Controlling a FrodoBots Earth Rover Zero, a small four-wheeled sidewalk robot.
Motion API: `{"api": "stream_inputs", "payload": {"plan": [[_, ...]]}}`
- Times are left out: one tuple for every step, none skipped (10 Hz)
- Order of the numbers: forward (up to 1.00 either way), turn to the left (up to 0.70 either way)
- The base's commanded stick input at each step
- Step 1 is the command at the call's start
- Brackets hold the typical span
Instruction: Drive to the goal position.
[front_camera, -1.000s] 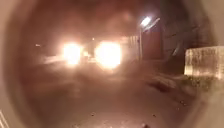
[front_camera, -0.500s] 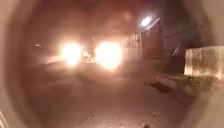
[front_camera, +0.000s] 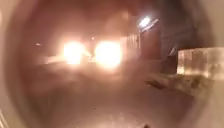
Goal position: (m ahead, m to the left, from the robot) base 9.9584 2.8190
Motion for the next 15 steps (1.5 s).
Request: {"api": "stream_inputs", "payload": {"plan": [[-0.70,0.00],[-0.70,0.00],[-0.70,0.00],[-0.70,0.00],[-0.70,0.00],[-0.31,0.00],[0.00,0.00],[0.00,0.00],[0.00,0.00],[0.00,0.00],[0.00,0.00],[0.00,0.00],[0.00,0.00],[0.00,0.00],[0.00,0.00]]}}
